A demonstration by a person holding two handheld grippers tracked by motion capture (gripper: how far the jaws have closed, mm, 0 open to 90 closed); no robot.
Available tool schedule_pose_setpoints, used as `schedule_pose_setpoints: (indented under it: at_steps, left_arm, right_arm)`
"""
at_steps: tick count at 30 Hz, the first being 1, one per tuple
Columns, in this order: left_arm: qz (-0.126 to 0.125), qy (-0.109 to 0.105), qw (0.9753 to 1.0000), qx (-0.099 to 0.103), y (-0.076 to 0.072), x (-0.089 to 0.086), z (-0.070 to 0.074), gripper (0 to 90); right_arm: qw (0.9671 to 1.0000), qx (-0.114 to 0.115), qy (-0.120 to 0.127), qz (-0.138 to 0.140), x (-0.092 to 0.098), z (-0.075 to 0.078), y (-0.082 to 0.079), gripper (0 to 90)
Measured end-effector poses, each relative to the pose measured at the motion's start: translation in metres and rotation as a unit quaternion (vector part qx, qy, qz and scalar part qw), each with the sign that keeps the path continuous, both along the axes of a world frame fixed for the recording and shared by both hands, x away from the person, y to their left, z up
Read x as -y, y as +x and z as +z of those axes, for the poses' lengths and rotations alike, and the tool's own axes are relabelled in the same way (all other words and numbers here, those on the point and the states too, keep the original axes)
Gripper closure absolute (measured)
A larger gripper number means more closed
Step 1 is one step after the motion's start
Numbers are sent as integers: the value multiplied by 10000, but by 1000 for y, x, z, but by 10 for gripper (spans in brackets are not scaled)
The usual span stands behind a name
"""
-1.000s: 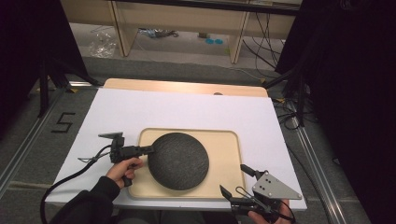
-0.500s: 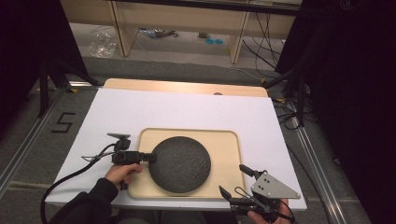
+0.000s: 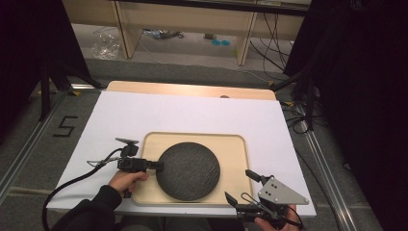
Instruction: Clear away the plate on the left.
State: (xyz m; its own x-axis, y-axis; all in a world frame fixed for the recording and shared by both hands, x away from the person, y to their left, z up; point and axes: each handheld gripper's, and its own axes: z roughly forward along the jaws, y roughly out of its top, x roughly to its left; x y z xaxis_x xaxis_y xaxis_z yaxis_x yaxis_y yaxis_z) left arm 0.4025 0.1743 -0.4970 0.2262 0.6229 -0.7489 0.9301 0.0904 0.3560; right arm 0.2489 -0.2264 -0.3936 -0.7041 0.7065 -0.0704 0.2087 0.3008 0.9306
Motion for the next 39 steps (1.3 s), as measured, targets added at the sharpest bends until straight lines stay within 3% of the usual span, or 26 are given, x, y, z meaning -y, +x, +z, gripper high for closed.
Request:
schedule_pose_setpoints:
  at_steps: [4, 6, 9, 19, 23, 24, 28, 29, 30, 39]
  left_arm:
    - [0, -72, 10000, -12, 0, 1, 0, 703]
    - [23, -78, 10000, -21, 0, 1, -1, 696]
    - [96, -201, 9997, -58, 0, 2, -1, 684]
    - [-51, -264, 9996, -35, 2, 3, -2, 645]
    - [-125, -136, 9997, 185, 2, -1, 1, 640]
    - [-137, -107, 9996, 210, 2, -2, 3, 620]
    - [-186, 39, 9992, 352, 1, -7, 8, 597]
    - [-335, 124, 9980, 524, 3, -9, 7, 589]
    - [-358, 153, 9976, 564, 3, -10, 7, 576]
    - [-323, 139, 9969, 703, 4, -20, 20, 455]
  right_arm:
    - [9999, -121, -72, 18, 0, -1, 0, 145]
    - [10000, 12, -9, 2, 0, 0, 0, 145]
    - [9999, -81, -86, 26, 0, -1, 0, 145]
    - [10000, -62, -56, 28, 0, 0, 0, 145]
    - [9999, -73, -70, 9, 1, -1, 1, 145]
    - [10000, -33, 58, 30, 0, -1, 1, 144]
    - [10000, -56, -49, -33, 1, -1, 1, 144]
    - [10000, -36, -36, -39, 1, -1, 1, 144]
    - [10000, -18, -25, -45, 1, -1, 2, 144]
    - [9999, -125, -12, -62, 7, -4, 5, 144]
